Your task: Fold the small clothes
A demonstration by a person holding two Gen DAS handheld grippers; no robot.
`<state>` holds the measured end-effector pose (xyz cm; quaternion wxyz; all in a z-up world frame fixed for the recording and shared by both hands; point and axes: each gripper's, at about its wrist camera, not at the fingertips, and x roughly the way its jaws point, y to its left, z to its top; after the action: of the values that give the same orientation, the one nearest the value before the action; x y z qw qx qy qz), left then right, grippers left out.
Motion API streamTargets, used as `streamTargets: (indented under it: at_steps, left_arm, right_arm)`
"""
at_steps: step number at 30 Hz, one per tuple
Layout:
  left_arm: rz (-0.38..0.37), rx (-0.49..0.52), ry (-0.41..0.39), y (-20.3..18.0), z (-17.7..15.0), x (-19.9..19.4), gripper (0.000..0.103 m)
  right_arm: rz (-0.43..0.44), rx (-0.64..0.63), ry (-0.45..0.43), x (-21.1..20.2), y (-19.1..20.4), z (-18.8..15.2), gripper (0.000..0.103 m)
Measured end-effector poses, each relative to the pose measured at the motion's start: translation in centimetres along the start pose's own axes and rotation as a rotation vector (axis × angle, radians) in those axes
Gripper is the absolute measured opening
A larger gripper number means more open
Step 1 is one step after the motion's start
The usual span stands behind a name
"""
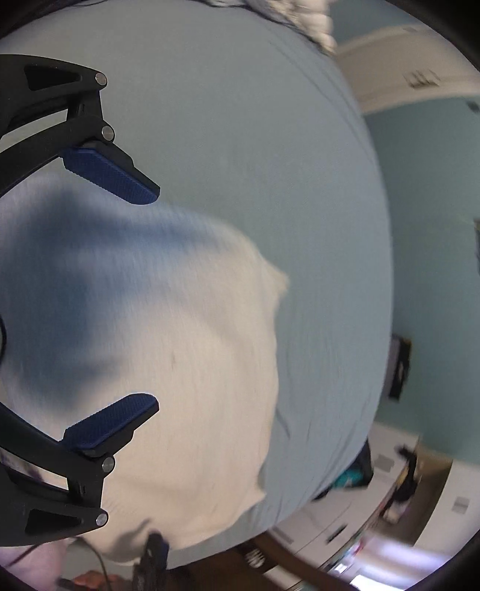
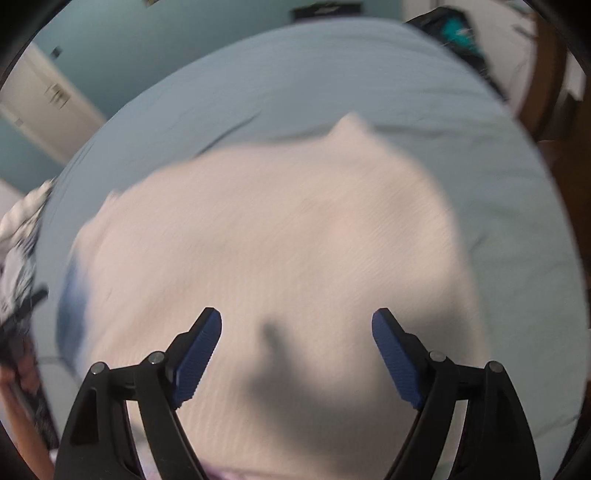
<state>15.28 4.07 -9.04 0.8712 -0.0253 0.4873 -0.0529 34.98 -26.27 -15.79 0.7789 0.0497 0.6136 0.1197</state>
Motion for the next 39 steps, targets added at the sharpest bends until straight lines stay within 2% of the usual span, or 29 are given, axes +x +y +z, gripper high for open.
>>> streamTargets:
  at_steps: [1,3,4,5,6,7,9,12,17,21,24,26,30,33,35,37,39]
  left_arm:
    - [-0.008,0.055,-0.007,-2.1,-0.4,0.4,0.103]
    - [-0.007,0.156,0.062,-5.4,-1.3,2.6,0.103]
    - [-0.005,0.219,0.122,-7.1,-2.0,4.3,0.103]
    - [0.022,0.266,0.169,-8.3,-2.8,6.0,0.103]
    - [0.068,0.29,0.203,-8.9,-3.5,7.5,0.103]
    - [0.09,0.278,0.226,-8.9,-4.1,8.9,0.103]
    - [0.044,0.213,0.185,-7.7,-4.3,9.3,0.103]
    - [0.047,0.249,0.181,-7.5,-4.3,9.5,0.103]
    - [0.067,0.21,0.181,-7.4,-4.0,9.4,0.103]
    - [0.125,0.194,0.207,-6.8,-3.6,7.1,0.103]
    - [0.195,0.189,0.168,-5.7,-3.8,3.4,0.103]
    - [0.234,0.159,0.135,-4.1,-3.8,0.5,0.103]
    - [0.28,0.058,0.093,0.3,-3.9,-5.0,0.103]
    - [0.41,-0.014,0.048,3.9,-4.4,-8.7,0.103]
    - [0.464,-0.059,0.026,5.9,-5.0,-9.9,0.103]
    - [0.472,-0.122,0.034,8.0,-6.1,-10.2,0.103]
    - [0.427,-0.185,0.068,9.6,-7.5,-9.4,0.103]
  right_arm:
    - [-0.016,-0.051,0.043,1.5,0.7,-0.4,0.081]
    - [-0.086,-0.119,0.092,3.8,0.8,-0.9,0.082]
    - [-0.1,-0.164,0.062,4.0,0.9,-1.4,0.082]
    - [-0.092,-0.201,0.01,3.6,0.7,-2.0,0.082]
    - [-0.082,-0.199,0.004,3.4,0.2,-2.2,0.082]
    - [-0.065,-0.179,0.005,3.2,-0.6,-2.3,0.082]
    - [-0.053,-0.133,0.009,2.9,-2.2,-2.6,0.082]
    - [-0.029,-0.131,-0.02,3.1,-3.1,-3.2,0.082]
    - [-0.092,-0.134,-0.075,3.3,-2.9,-8.1,0.089]
    - [-0.1,-0.113,-0.039,2.9,-2.1,-7.8,0.089]
    - [-0.157,-0.054,0.037,2.5,-0.2,-5.7,0.089]
    - [-0.152,-0.007,0.009,0.4,0.0,-5.5,0.089]
    - [-0.043,0.11,-0.072,-4.2,-0.3,-5.4,0.089]
    - [0.104,0.286,-0.091,-6.5,-1.7,-6.4,0.089]
    - [0.17,0.387,-0.088,-6.8,-2.2,-8.0,0.089]
    - [0.207,0.443,-0.098,-7.2,-2.9,-9.2,0.09]
    - [0.204,0.499,-0.107,-6.6,-4.0,-11.0,0.09]
